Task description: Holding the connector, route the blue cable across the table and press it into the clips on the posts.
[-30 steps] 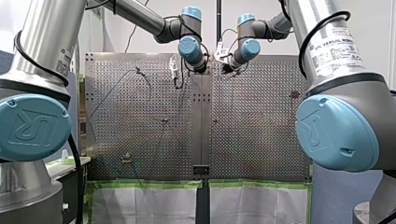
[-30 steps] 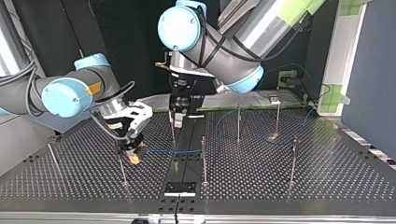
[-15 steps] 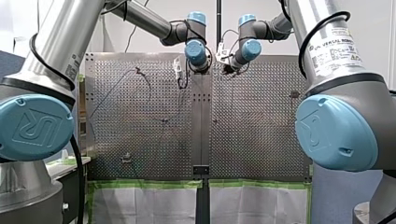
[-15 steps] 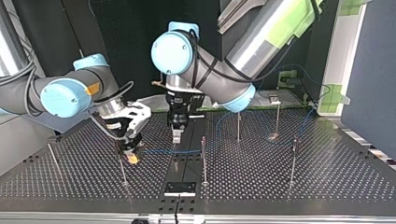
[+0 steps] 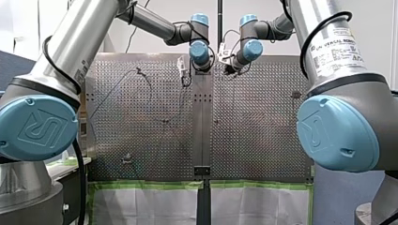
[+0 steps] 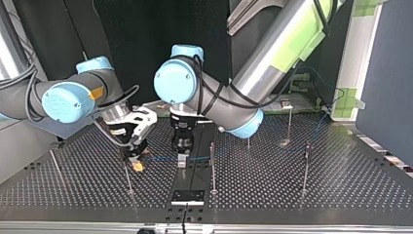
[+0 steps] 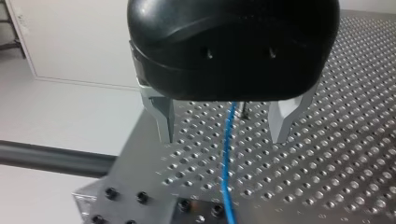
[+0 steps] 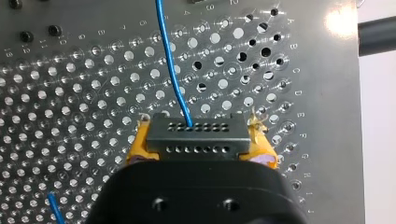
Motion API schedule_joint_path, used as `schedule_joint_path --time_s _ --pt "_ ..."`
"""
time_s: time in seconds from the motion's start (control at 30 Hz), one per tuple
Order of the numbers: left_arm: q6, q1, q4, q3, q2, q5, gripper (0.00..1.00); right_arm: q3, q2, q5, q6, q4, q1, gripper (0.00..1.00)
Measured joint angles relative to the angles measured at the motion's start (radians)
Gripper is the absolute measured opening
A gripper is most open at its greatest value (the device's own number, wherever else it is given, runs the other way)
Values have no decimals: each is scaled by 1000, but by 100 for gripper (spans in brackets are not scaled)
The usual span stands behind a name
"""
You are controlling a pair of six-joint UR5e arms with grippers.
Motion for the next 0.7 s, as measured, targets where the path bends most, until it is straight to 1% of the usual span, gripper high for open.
schedule_joint_path --time_s 0.2,0.3,0.5,0.7 --pt "-1 11 20 52 -57 -5 100 0 0 0 -1 0 0 0" --pt "-1 19 28 65 -77 -5 100 0 0 0 -1 0 0 0" --pt "2 27 16 82 -111 -2 100 0 0 1 -1 -1 0 0" --pt "3 28 22 87 -120 -9 100 0 0 1 -2 -2 0 0"
